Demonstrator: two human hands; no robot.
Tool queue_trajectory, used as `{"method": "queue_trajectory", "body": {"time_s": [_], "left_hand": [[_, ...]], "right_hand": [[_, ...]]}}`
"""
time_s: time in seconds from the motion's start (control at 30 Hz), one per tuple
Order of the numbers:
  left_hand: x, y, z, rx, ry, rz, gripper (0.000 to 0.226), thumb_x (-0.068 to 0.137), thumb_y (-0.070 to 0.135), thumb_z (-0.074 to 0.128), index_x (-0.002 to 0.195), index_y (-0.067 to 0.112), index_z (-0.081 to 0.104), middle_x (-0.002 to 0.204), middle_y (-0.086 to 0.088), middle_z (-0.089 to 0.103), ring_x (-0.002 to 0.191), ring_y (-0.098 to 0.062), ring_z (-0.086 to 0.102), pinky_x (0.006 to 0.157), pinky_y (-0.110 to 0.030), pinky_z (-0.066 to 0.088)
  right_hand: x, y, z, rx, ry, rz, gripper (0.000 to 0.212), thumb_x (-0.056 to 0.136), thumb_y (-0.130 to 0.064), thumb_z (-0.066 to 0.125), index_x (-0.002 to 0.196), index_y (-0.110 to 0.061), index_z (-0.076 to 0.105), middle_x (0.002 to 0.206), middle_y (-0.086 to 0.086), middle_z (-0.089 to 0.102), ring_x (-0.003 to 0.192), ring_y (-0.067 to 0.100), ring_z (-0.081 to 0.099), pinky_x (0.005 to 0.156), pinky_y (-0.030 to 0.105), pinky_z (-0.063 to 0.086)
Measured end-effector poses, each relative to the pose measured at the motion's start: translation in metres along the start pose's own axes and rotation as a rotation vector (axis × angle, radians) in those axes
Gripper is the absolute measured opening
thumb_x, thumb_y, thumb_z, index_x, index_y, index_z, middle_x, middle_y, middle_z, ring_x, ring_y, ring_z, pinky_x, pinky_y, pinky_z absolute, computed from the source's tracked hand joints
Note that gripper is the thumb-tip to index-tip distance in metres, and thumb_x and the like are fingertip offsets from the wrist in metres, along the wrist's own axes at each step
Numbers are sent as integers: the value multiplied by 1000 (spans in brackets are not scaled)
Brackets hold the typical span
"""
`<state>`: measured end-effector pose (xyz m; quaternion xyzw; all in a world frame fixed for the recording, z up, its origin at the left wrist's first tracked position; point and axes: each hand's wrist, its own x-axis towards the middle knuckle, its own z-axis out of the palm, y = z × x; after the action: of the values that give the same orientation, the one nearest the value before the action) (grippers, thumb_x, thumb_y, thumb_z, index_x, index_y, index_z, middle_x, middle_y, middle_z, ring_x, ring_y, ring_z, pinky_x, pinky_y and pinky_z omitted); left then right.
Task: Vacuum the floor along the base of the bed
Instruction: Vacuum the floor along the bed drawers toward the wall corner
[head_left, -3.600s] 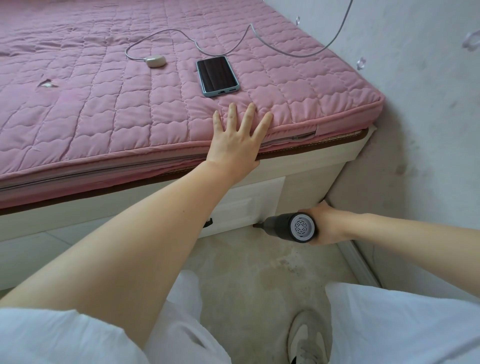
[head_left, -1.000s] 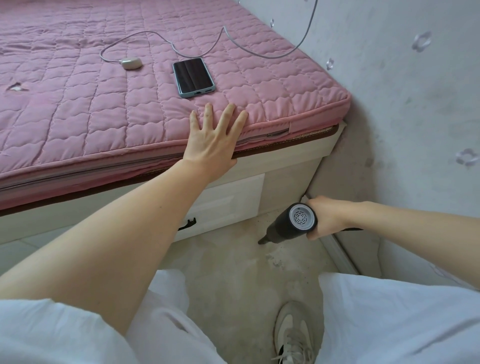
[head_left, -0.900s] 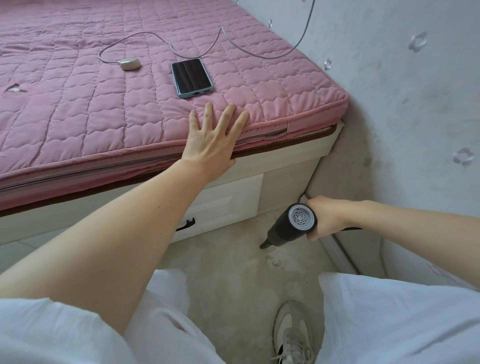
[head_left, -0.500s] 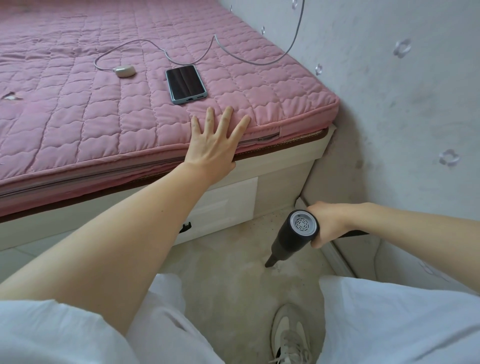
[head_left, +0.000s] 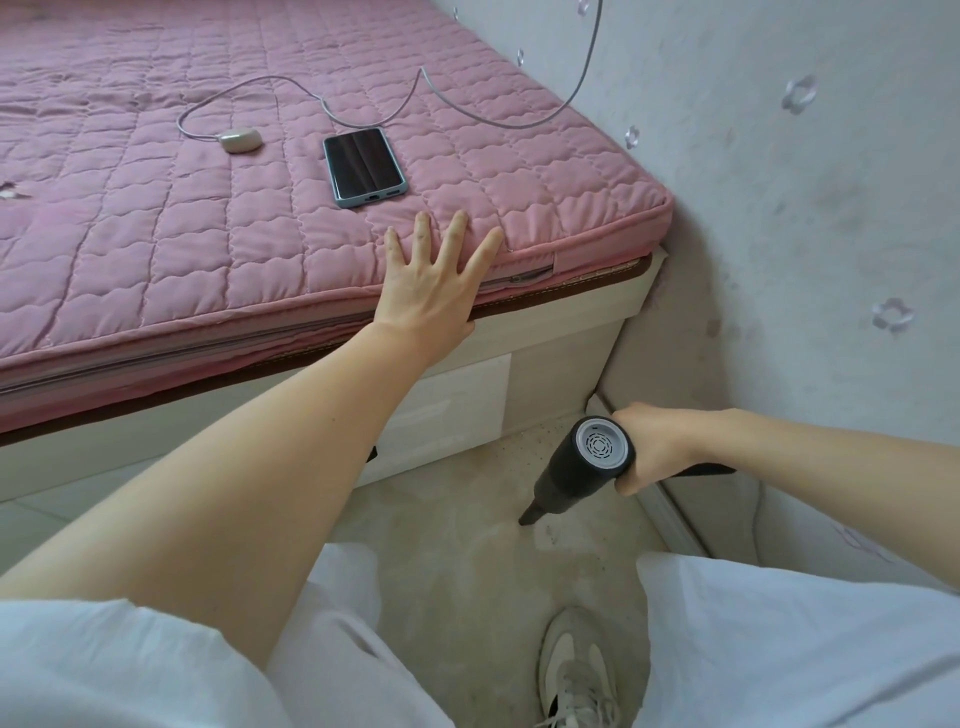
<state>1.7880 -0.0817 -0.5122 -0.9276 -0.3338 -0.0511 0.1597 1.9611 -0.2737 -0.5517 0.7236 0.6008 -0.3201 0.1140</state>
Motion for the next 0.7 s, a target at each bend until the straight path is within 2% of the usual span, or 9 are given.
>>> {"method": "queue_trajectory", "body": {"time_s": [0.1, 0.3, 0.5, 0.63, 0.7], "left_hand": [[0, 0, 0, 3, -7, -1, 99, 89, 46, 63, 154, 27, -9, 162, -15, 0, 145, -48, 5, 113, -68, 14], [0, 1, 0, 2, -14, -1, 98, 90, 45, 61, 154, 27, -10, 162, -15, -1, 146, -48, 3, 113, -68, 13], [1, 3, -1, 6, -41, -11, 94, 93, 42, 57, 154, 27, -13, 162, -14, -5, 146, -48, 0, 113, -68, 10], [2, 3, -1, -3, -53, -21, 94, 94, 40, 57, 153, 27, -14, 162, -14, -6, 146, -48, -2, 113, -69, 8], [2, 3, -2, -4, -54, -25, 93, 94, 38, 56, 153, 27, -14, 162, -14, -6, 146, -48, -3, 113, -69, 8]], "right_hand": [[3, 1, 2, -19, 32, 2, 29, 69, -21, 71, 93, -9, 59, 83, 4, 60, 72, 15, 53, 62, 26, 46], [5, -2, 2, -33, 5, 4, 25, 69, -21, 72, 87, -14, 57, 79, -1, 56, 70, 14, 52, 56, 20, 42], [5, -3, 3, -19, -19, 8, 28, 68, -19, 72, 93, -14, 59, 85, 2, 61, 77, 16, 57, 65, 24, 46], [6, -1, 2, -16, -4, 8, 33, 68, -19, 72, 98, -12, 60, 96, 8, 67, 88, 20, 64, 73, 30, 52], [6, 0, 2, -28, 16, 8, 33, 69, -20, 71, 99, -10, 60, 97, 10, 67, 85, 20, 62, 72, 30, 51]]}}
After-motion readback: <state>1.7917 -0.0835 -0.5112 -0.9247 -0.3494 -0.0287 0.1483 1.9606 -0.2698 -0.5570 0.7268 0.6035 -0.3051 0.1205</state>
